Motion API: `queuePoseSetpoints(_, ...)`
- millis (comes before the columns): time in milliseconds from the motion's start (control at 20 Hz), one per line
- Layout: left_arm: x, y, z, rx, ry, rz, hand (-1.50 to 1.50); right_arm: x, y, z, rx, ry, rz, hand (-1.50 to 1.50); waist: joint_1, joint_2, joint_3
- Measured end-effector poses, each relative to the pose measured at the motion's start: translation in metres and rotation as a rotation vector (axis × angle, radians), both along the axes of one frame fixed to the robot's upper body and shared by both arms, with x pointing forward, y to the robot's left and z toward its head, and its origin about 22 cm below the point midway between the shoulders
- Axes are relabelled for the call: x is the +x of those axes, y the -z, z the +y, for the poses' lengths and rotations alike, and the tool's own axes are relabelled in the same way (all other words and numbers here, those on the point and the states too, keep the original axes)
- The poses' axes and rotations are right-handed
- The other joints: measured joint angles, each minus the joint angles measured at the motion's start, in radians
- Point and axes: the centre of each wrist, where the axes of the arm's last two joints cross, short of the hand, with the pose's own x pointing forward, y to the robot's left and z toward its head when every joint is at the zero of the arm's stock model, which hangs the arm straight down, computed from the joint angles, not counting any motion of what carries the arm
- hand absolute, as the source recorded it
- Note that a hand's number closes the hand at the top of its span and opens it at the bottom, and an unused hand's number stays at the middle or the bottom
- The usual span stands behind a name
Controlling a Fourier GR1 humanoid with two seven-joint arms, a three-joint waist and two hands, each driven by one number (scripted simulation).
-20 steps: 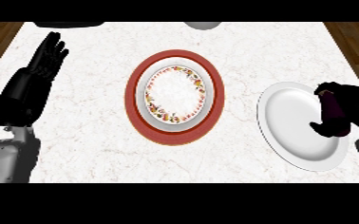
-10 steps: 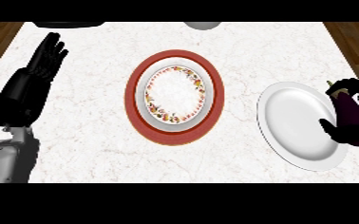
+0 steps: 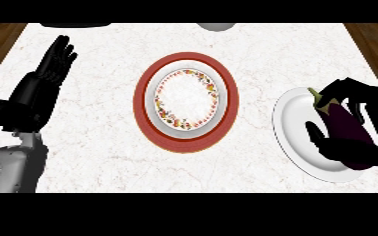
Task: Pick the eggplant from the plate and place it in the plate
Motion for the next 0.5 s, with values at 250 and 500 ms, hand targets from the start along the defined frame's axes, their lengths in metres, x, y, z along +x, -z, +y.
queuePoseSetpoints(250, 0.005, -0.009, -0.004, -0.001, 0.014, -0.002, 0.00, 0.005, -0.022, 0.051, 0.036, -0.051, -0.006, 1.50, 0.015, 0.003, 0.000)
queuePoseSetpoints(500, 0.007, -0.008, -0.009, -0.007, 0.021, -0.005, 0.00, 0.030, -0.034, 0.101, 0.072, -0.087, 0.018, 1.50, 0.024, 0.005, 0.000)
